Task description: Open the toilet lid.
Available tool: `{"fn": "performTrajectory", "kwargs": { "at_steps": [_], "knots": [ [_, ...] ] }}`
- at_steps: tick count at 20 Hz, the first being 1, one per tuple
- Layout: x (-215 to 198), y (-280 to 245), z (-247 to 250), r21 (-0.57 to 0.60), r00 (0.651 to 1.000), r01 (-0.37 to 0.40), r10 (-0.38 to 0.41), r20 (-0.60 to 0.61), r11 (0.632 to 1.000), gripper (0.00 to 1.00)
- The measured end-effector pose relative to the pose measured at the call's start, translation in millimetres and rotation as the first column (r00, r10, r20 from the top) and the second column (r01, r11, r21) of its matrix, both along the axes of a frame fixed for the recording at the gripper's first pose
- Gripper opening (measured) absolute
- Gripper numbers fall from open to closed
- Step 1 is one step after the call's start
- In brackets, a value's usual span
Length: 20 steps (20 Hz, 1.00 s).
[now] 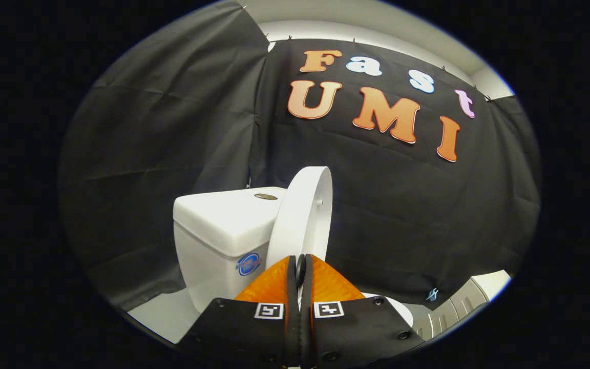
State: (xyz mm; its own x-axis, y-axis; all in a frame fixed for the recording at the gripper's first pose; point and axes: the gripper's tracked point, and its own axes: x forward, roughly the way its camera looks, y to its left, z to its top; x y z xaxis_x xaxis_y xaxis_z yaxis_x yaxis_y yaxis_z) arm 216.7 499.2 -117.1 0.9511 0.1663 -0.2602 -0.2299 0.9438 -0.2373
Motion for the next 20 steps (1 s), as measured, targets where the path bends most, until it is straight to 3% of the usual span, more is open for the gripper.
{"fn": "performTrajectory", "kwargs": {
  "at_steps": [11, 16, 18, 20],
  "knots": [
    [2, 14, -2, -0.057, 1.000, -0.015, 0.015, 0.000, 0.998, 0.08],
    [3, 11, -3, -0.009, 0.999, -0.025, 0.025, -0.021, 1.000, 0.10],
    [0, 14, 1, 0.027, 0.998, -0.055, 0.056, -0.019, 0.998, 0.24],
    [-6, 14, 7, 0.045, 0.997, -0.076, 0.076, 0.000, 0.996, 0.53]
  ]
}}
